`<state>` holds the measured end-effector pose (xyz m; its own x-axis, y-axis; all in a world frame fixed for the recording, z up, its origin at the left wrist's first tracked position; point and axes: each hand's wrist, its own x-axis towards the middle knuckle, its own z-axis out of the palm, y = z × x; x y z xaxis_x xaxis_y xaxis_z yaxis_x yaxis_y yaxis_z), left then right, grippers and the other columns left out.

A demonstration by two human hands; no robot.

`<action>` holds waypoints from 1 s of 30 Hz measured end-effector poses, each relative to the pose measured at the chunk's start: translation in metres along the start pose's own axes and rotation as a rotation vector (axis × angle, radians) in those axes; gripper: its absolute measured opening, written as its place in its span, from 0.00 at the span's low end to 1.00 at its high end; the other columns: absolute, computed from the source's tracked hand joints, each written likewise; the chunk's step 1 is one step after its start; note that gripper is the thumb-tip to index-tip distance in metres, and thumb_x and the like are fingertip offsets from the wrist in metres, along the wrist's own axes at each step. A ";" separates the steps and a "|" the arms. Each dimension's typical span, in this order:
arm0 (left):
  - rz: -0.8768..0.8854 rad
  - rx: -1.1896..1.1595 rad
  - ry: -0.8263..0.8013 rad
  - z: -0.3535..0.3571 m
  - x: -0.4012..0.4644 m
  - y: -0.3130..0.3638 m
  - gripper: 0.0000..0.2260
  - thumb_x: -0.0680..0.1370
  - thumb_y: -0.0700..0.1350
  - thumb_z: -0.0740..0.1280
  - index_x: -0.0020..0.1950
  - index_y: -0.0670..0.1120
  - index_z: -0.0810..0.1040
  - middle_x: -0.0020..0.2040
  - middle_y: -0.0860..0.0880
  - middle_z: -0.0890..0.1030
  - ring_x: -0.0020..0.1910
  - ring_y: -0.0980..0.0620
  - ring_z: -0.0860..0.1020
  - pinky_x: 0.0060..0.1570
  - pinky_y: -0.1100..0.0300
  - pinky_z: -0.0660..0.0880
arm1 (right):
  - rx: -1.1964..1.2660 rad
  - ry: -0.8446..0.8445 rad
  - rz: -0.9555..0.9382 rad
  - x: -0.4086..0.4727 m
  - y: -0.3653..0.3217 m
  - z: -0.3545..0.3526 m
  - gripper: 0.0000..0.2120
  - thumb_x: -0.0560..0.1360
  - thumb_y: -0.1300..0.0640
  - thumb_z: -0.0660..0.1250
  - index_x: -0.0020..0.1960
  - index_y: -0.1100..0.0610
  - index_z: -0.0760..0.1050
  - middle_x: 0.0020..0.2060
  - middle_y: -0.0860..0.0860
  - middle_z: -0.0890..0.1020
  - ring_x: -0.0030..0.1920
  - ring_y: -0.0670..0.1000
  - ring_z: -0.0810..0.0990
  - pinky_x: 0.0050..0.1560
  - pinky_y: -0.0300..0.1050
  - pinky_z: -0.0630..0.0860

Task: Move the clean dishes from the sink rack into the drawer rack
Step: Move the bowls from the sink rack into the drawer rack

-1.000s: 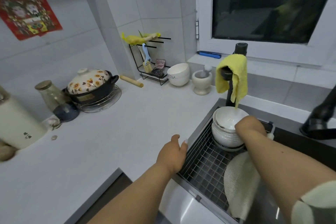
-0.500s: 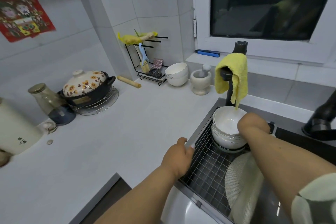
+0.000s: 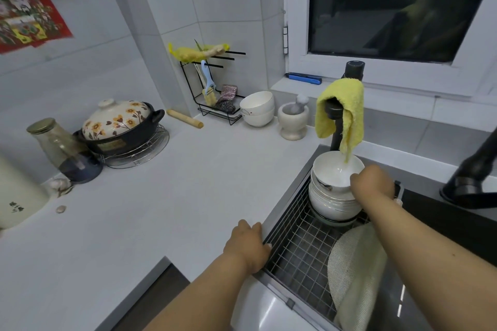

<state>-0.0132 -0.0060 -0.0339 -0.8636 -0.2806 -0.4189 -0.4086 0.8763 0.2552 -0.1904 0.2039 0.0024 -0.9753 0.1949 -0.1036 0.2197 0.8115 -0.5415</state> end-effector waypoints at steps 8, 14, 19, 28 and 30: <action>-0.045 -0.621 0.237 -0.027 -0.006 0.006 0.20 0.82 0.57 0.53 0.68 0.47 0.71 0.65 0.45 0.74 0.63 0.47 0.74 0.66 0.54 0.69 | 0.250 0.087 -0.146 -0.071 -0.013 -0.013 0.15 0.76 0.60 0.62 0.60 0.64 0.75 0.46 0.61 0.81 0.43 0.60 0.75 0.39 0.45 0.70; -0.091 -1.425 0.081 -0.058 -0.040 0.001 0.22 0.80 0.63 0.53 0.67 0.51 0.68 0.58 0.42 0.77 0.56 0.45 0.78 0.49 0.51 0.82 | 0.327 -0.094 -0.323 -0.139 -0.049 0.010 0.11 0.75 0.60 0.62 0.55 0.60 0.77 0.39 0.54 0.80 0.37 0.53 0.75 0.33 0.42 0.68; -0.142 -1.632 0.218 -0.067 -0.072 -0.041 0.16 0.81 0.55 0.59 0.68 0.51 0.68 0.62 0.42 0.75 0.57 0.41 0.77 0.44 0.46 0.82 | 0.418 -0.286 -0.423 -0.190 -0.088 0.030 0.13 0.73 0.58 0.63 0.57 0.55 0.76 0.36 0.52 0.80 0.38 0.52 0.78 0.34 0.42 0.71; -0.384 -1.799 0.554 -0.056 -0.179 -0.156 0.18 0.82 0.57 0.54 0.63 0.47 0.72 0.54 0.41 0.80 0.50 0.41 0.81 0.39 0.50 0.81 | 0.811 -1.169 -0.264 -0.309 -0.143 0.076 0.09 0.79 0.53 0.62 0.55 0.55 0.74 0.49 0.56 0.79 0.45 0.55 0.81 0.41 0.48 0.78; -0.453 -1.768 0.629 -0.046 -0.208 -0.186 0.20 0.82 0.58 0.54 0.65 0.47 0.72 0.56 0.41 0.81 0.49 0.42 0.80 0.34 0.55 0.79 | 0.843 -1.305 -0.247 -0.343 -0.150 0.088 0.07 0.78 0.53 0.63 0.53 0.55 0.75 0.50 0.57 0.80 0.48 0.57 0.82 0.46 0.52 0.78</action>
<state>0.2292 -0.1282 0.0460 -0.4254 -0.7709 -0.4740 -0.0400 -0.5073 0.8609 0.1094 -0.0335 0.0459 -0.4272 -0.8438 -0.3249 0.4182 0.1342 -0.8984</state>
